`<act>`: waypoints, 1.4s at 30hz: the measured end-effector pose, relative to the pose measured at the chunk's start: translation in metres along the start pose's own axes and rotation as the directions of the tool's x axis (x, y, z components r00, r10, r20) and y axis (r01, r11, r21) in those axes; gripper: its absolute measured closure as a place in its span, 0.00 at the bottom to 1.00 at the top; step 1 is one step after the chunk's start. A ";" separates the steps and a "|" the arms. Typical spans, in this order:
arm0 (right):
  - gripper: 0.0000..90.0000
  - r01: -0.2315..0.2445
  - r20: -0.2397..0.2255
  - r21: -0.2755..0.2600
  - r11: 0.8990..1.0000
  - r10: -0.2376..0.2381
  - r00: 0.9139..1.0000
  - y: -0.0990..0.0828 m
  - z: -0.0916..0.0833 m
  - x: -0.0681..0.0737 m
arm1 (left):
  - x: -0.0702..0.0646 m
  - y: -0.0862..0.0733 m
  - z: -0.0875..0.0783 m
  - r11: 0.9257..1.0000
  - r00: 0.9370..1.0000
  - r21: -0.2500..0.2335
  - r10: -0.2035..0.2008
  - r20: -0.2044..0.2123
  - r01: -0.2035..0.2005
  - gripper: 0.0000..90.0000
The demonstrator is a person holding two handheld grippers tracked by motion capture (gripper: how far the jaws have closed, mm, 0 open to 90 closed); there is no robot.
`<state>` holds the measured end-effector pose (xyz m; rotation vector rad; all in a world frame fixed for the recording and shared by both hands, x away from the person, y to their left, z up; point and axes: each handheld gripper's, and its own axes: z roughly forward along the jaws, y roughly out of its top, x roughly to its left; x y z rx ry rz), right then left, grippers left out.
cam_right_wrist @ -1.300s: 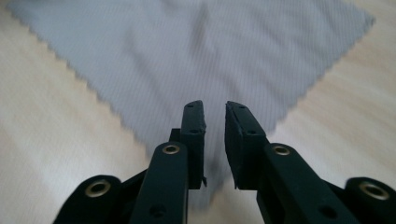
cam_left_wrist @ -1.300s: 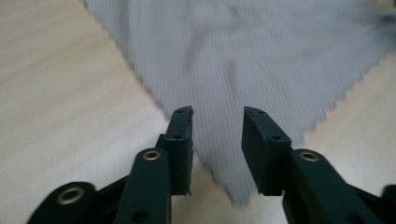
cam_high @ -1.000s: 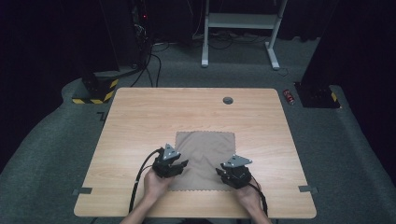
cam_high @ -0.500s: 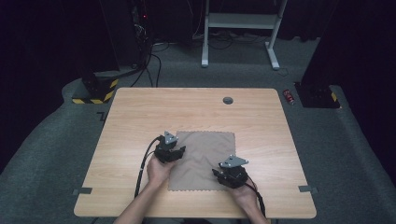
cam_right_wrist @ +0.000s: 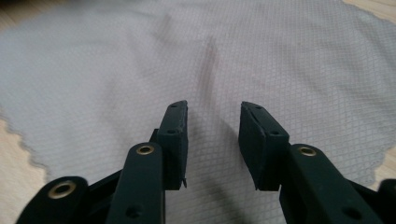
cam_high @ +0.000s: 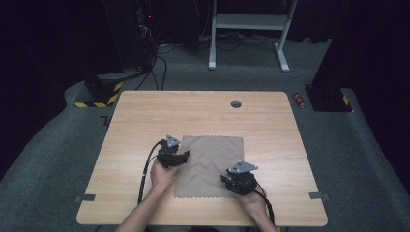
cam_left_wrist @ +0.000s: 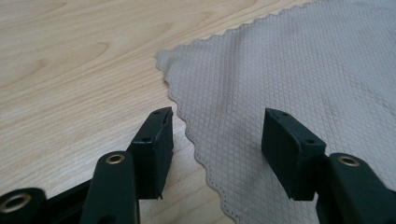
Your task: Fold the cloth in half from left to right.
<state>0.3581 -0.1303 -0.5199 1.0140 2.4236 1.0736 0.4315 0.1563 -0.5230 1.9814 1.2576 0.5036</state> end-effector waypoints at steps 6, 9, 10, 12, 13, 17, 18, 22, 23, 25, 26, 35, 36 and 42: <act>0.77 0.019 -0.056 -0.033 0.999 -0.021 0.998 0.010 -0.005 0.011 | 0.012 0.010 -0.010 1.000 1.000 0.004 -0.011 -0.020 0.011 0.50; 0.78 0.050 -0.084 -0.037 0.998 -0.053 0.995 0.015 -0.002 0.021 | 0.024 0.008 -0.008 0.998 0.998 0.010 -0.066 -0.014 0.066 0.50; 0.78 0.052 -0.093 -0.032 0.998 -0.055 0.994 0.016 0.000 0.025 | 0.028 0.006 -0.006 0.997 0.997 0.019 -0.080 -0.012 0.080 0.50; 0.78 0.060 -0.110 -0.031 0.998 -0.063 0.992 0.018 0.005 0.030 | 0.033 0.005 -0.004 0.994 0.994 0.024 -0.106 0.002 0.106 0.50; 0.78 0.061 -0.113 -0.032 0.998 -0.064 0.991 0.018 0.006 0.031 | 0.034 0.005 -0.004 0.994 0.994 0.021 -0.105 0.004 0.105 0.49; 0.79 0.072 -0.141 -0.039 0.997 -0.077 0.987 0.022 0.012 0.041 | 0.031 0.016 -0.010 0.998 0.999 0.031 -0.050 -0.007 0.050 0.48; 0.79 0.079 -0.143 -0.040 0.996 -0.084 0.986 0.023 0.013 0.044 | 0.031 0.020 -0.011 0.998 0.999 0.028 -0.050 0.003 0.049 0.49; 0.79 0.104 -0.165 -0.050 0.993 -0.111 0.980 0.029 0.017 0.055 | 0.037 0.033 -0.007 0.998 0.999 0.040 -0.050 -0.006 0.051 0.48; 0.79 0.110 -0.168 -0.052 0.993 -0.117 0.979 0.029 0.019 0.057 | 0.039 0.035 -0.005 0.998 0.998 0.036 -0.056 -0.006 0.056 0.48; 0.80 0.117 -0.175 -0.051 0.992 -0.124 0.977 0.031 0.021 0.062 | 0.042 0.038 0.000 0.997 0.997 0.036 -0.071 -0.005 0.071 0.50; 0.80 0.122 -0.181 -0.051 0.991 -0.129 0.975 0.032 0.022 0.064 | 0.043 0.040 0.005 0.996 0.998 0.063 -0.066 -0.010 0.067 0.49; 0.79 0.176 -0.223 -0.055 0.983 -0.183 0.957 0.038 0.035 0.094 | 0.042 0.056 0.029 0.994 0.998 0.088 -0.068 -0.014 0.069 0.50; 0.79 0.180 -0.229 -0.053 0.982 -0.188 0.955 0.039 0.036 0.098 | 0.041 0.057 0.031 0.993 0.998 0.097 -0.064 -0.019 0.066 0.50; 0.77 0.213 -0.255 -0.050 0.976 -0.218 0.942 0.041 0.044 0.115 | 0.040 0.056 0.039 0.992 0.998 0.108 -0.062 -0.026 0.065 0.51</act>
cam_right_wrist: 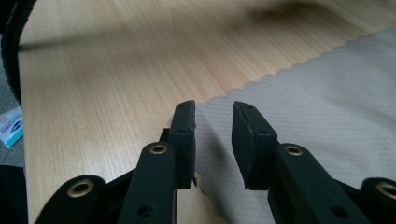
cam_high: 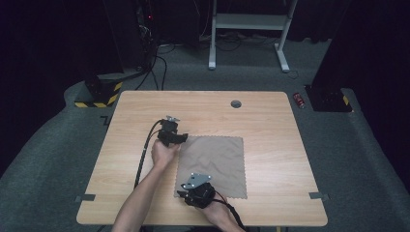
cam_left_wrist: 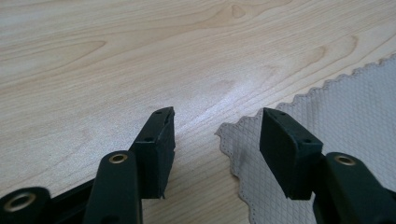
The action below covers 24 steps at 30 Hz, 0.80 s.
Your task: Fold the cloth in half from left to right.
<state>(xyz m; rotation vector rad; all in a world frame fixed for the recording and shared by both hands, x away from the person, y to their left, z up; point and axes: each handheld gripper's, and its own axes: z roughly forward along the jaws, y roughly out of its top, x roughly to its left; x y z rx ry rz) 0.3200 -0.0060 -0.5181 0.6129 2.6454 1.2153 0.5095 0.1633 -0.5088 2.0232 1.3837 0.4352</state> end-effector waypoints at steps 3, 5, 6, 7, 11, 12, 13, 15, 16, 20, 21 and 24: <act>0.76 0.002 -0.010 0.001 1.000 -0.002 1.000 0.002 0.005 0.003 | 0.001 -0.001 0.003 1.000 1.000 0.009 0.016 -0.011 -0.016 0.51; 0.75 0.007 -0.015 0.008 1.000 -0.007 1.000 0.004 0.009 0.007 | 0.000 -0.001 0.003 1.000 1.000 0.009 0.026 -0.018 -0.026 0.52; 0.74 0.015 -0.014 0.010 1.000 -0.015 1.000 0.005 0.010 0.008 | 0.000 -0.001 0.003 1.000 0.999 0.008 0.030 -0.019 -0.030 0.52; 0.73 0.020 -0.013 0.017 1.000 -0.020 1.000 0.005 0.012 0.009 | -0.001 -0.002 0.004 0.999 0.999 0.008 0.036 -0.024 -0.036 0.53; 0.73 0.063 0.013 0.041 0.997 -0.064 0.998 0.007 0.016 0.015 | -0.004 -0.002 0.004 0.997 0.997 0.013 0.074 -0.036 -0.073 0.55; 0.74 0.069 0.018 0.044 0.997 -0.070 0.997 0.007 0.016 0.016 | -0.004 -0.002 0.004 0.997 0.997 0.011 0.075 -0.035 -0.075 0.55; 0.76 0.071 0.018 0.043 0.997 -0.071 0.997 0.007 0.016 0.016 | -0.004 -0.002 0.004 0.997 0.997 0.007 0.075 -0.035 -0.075 0.57; 0.80 0.075 0.020 0.044 0.996 -0.076 0.997 0.007 0.016 0.017 | -0.004 -0.002 0.004 0.997 0.997 0.004 0.077 -0.029 -0.077 0.60; 0.82 0.080 0.023 0.048 0.996 -0.081 0.996 0.007 0.016 0.018 | -0.005 -0.002 0.004 0.997 0.996 0.002 0.083 -0.027 -0.083 0.63; 0.89 0.093 0.028 0.050 0.994 -0.095 0.995 0.007 0.016 0.019 | -0.005 -0.002 0.004 0.995 0.995 -0.006 0.100 -0.011 -0.100 0.72; 0.90 0.093 0.030 0.053 0.994 -0.095 0.995 0.007 0.015 0.019 | -0.005 -0.002 0.004 0.995 0.995 -0.008 0.103 -0.006 -0.103 0.73; 0.95 0.099 0.045 0.056 0.994 -0.101 0.994 0.008 0.015 0.019 | -0.006 -0.002 0.005 0.993 0.993 -0.009 0.115 0.006 -0.115 0.82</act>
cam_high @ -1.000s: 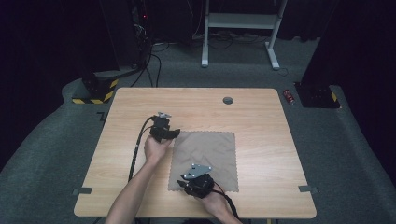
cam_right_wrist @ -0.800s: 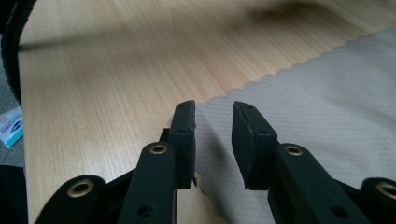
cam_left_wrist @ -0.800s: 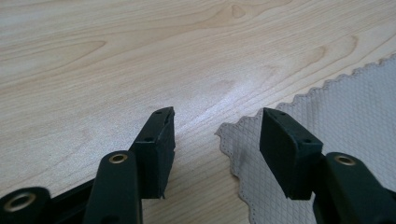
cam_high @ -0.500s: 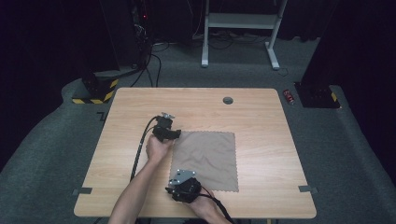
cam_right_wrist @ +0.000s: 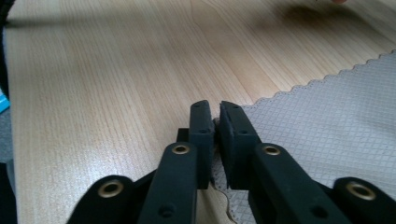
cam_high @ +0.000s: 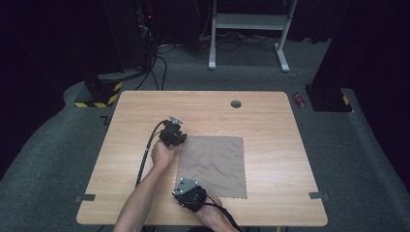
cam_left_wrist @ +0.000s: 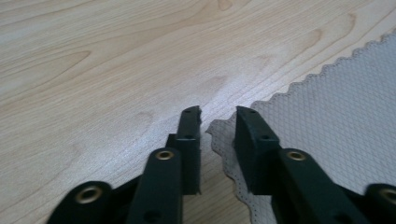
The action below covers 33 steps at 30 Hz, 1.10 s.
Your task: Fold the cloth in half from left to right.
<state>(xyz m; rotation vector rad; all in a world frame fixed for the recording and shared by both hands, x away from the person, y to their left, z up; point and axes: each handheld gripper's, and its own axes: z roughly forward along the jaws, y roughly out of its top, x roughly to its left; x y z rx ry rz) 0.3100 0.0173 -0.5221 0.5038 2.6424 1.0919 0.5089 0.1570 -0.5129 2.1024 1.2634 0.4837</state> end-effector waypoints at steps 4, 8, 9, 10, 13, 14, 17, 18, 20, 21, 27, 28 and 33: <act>0.98 0.010 0.016 0.008 1.000 -0.010 1.000 0.001 0.000 0.001 | -0.004 0.006 0.001 0.999 0.999 0.034 0.033 0.011 -0.033 0.93; 0.99 0.027 0.022 0.014 1.000 -0.028 0.999 0.002 0.000 0.002 | -0.003 0.008 0.002 0.999 0.999 0.045 0.027 0.017 -0.028 0.99; 0.99 0.028 0.020 0.016 0.999 -0.028 0.999 0.002 0.000 0.001 | 0.000 0.008 0.002 0.999 1.000 0.045 0.010 0.025 -0.011 0.99; 0.99 0.022 0.017 0.017 1.000 -0.022 1.000 0.002 -0.001 0.001 | 0.002 0.008 0.001 0.999 1.000 0.046 -0.004 0.029 0.002 1.00; 0.99 0.015 0.010 0.013 1.000 -0.015 1.000 0.003 -0.002 0.000 | 0.009 0.007 -0.001 0.999 0.998 0.046 -0.031 0.048 0.029 1.00; 1.00 0.012 0.008 0.012 1.000 -0.012 1.000 0.004 -0.003 0.001 | 0.010 0.007 -0.002 0.998 0.998 0.043 -0.039 0.054 0.036 1.00; 1.00 0.009 0.007 0.002 1.000 -0.009 1.000 0.005 -0.006 0.000 | 0.012 0.008 -0.006 0.999 0.997 0.024 -0.038 0.062 0.037 1.00; 1.00 0.008 0.008 0.002 1.000 -0.008 1.000 0.006 -0.006 0.000 | 0.013 0.009 -0.008 0.999 0.998 0.020 -0.032 0.060 0.031 1.00; 1.00 0.015 0.010 -0.001 1.000 -0.015 1.000 0.008 -0.007 0.001 | 0.014 0.010 -0.009 0.999 0.997 0.007 -0.038 0.064 0.038 1.00; 1.00 0.016 0.009 0.000 1.000 -0.016 1.000 0.009 -0.008 0.001 | 0.015 0.010 -0.010 0.999 0.997 0.006 -0.043 0.067 0.043 1.00; 1.00 0.024 0.011 -0.012 1.000 -0.024 1.000 0.016 -0.009 0.003 | 0.023 0.008 -0.016 0.998 0.996 0.000 -0.057 0.066 0.057 1.00; 1.00 0.025 0.008 -0.014 1.000 -0.024 1.000 0.017 -0.009 0.003 | 0.026 0.008 -0.018 0.998 0.996 -0.002 -0.057 0.063 0.057 1.00; 1.00 0.017 -0.005 -0.024 1.000 -0.017 1.000 0.023 -0.006 0.005 | 0.037 0.006 -0.027 0.998 0.996 -0.009 -0.064 0.063 0.065 1.00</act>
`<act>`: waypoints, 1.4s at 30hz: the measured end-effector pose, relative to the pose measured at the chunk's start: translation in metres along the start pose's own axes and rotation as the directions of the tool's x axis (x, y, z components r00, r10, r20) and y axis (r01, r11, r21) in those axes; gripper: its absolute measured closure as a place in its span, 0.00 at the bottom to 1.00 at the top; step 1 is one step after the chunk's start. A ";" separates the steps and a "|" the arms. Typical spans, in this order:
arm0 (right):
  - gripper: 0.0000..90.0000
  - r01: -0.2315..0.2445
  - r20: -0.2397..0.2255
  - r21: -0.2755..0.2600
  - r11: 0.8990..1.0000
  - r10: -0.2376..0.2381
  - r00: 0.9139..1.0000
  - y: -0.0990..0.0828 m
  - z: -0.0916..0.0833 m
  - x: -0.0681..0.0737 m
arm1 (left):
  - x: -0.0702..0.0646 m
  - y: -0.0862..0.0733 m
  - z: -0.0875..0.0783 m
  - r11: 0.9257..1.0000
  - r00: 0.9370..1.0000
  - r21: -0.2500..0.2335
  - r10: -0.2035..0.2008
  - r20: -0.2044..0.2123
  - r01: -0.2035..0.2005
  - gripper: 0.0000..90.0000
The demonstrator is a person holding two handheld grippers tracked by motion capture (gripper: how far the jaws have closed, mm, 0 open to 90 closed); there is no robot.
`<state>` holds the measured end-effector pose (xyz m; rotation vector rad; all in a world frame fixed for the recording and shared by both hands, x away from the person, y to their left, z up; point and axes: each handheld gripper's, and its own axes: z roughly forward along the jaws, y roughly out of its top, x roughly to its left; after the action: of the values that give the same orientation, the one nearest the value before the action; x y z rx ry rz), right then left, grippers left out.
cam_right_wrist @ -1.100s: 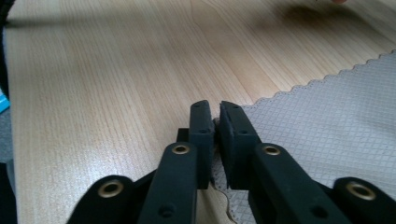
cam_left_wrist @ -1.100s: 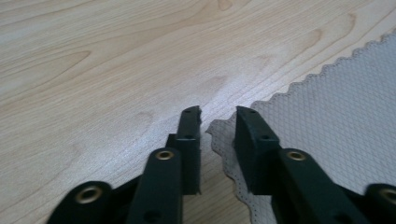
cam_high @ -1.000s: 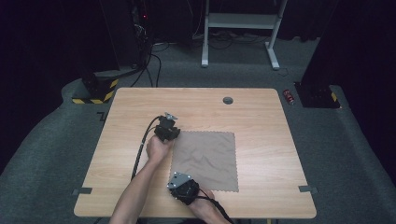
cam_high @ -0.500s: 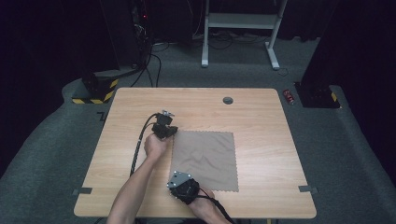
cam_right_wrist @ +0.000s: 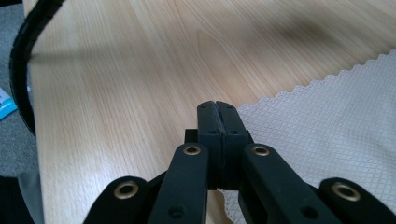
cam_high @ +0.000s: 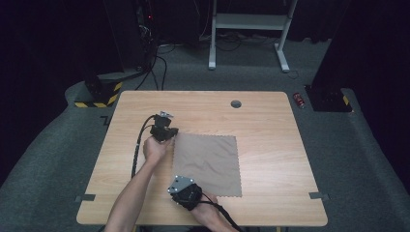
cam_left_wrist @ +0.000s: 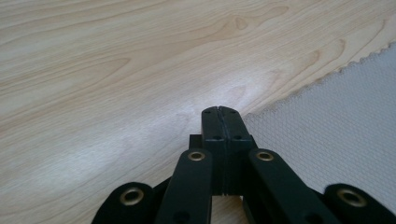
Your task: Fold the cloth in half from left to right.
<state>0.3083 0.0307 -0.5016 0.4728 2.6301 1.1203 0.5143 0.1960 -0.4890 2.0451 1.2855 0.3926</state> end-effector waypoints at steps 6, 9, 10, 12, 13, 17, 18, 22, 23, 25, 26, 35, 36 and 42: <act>1.00 -0.007 -0.021 -0.036 0.999 0.006 1.000 0.015 0.002 0.003 | 0.018 -0.003 -0.018 1.000 1.000 -0.017 -0.027 -0.008 0.027 1.00; 1.00 0.003 -0.037 -0.058 0.998 -0.006 0.999 0.024 0.004 0.007 | 0.026 -0.003 -0.030 0.999 0.999 -0.017 -0.032 -0.017 0.032 1.00; 1.00 0.006 -0.041 -0.066 0.998 -0.009 0.999 0.027 0.005 0.008 | 0.028 -0.003 -0.034 0.999 0.999 -0.021 -0.034 -0.021 0.034 1.00; 1.00 0.013 -0.046 -0.082 0.997 -0.016 0.999 0.032 0.004 0.010 | 0.031 -0.002 -0.041 0.999 0.999 -0.024 -0.034 -0.028 0.034 1.00; 1.00 0.012 -0.050 -0.092 0.996 -0.016 0.999 0.033 0.002 0.010 | 0.030 -0.002 -0.042 0.999 0.999 -0.024 -0.037 -0.029 0.036 1.00; 1.00 -0.005 -0.045 -0.104 0.995 0.000 0.999 0.027 -0.005 0.006 | 0.024 0.000 -0.037 0.999 0.999 -0.022 -0.032 -0.027 0.032 1.00; 1.00 -0.006 -0.040 -0.105 0.994 0.002 0.999 0.024 -0.007 0.004 | 0.020 0.001 -0.033 0.999 0.999 -0.020 -0.027 -0.022 0.027 1.00; 1.00 -0.042 -0.022 -0.098 0.994 0.040 0.999 0.007 -0.016 -0.004 | 0.004 0.006 -0.017 1.000 1.000 -0.014 -0.008 0.000 0.008 1.00; 1.00 -0.049 -0.017 -0.097 0.994 0.048 0.999 0.002 -0.018 -0.006 | 0.000 0.007 -0.012 1.000 1.000 -0.014 -0.002 0.003 0.002 1.00; 1.00 -0.062 -0.004 -0.095 0.994 0.062 0.998 -0.007 -0.023 -0.010 | -0.009 0.009 -0.005 1.000 1.000 -0.014 0.003 0.019 -0.003 1.00; 1.00 -0.074 0.003 -0.091 0.993 0.075 0.997 -0.012 -0.025 -0.011 | -0.013 0.010 -0.001 1.000 1.000 -0.016 0.005 0.023 -0.005 1.00; 1.00 -0.097 0.047 -0.069 0.993 0.100 0.994 -0.043 -0.037 -0.023 | -0.030 0.015 0.014 1.000 0.999 -0.029 0.006 0.051 -0.005 1.00; 1.00 -0.102 0.050 -0.070 0.992 0.106 0.993 -0.045 -0.038 -0.023 | -0.031 0.015 0.015 1.000 0.998 -0.029 0.004 0.055 -0.003 1.00; 1.00 -0.112 0.067 -0.074 0.991 0.117 0.991 -0.054 -0.046 -0.026 | -0.040 0.019 0.020 0.999 0.998 -0.029 0.025 0.064 -0.023 1.00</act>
<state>0.3057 -0.0442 -0.5076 0.6446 2.5211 1.2019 0.5201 0.1474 -0.4865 2.0350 1.2119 0.3513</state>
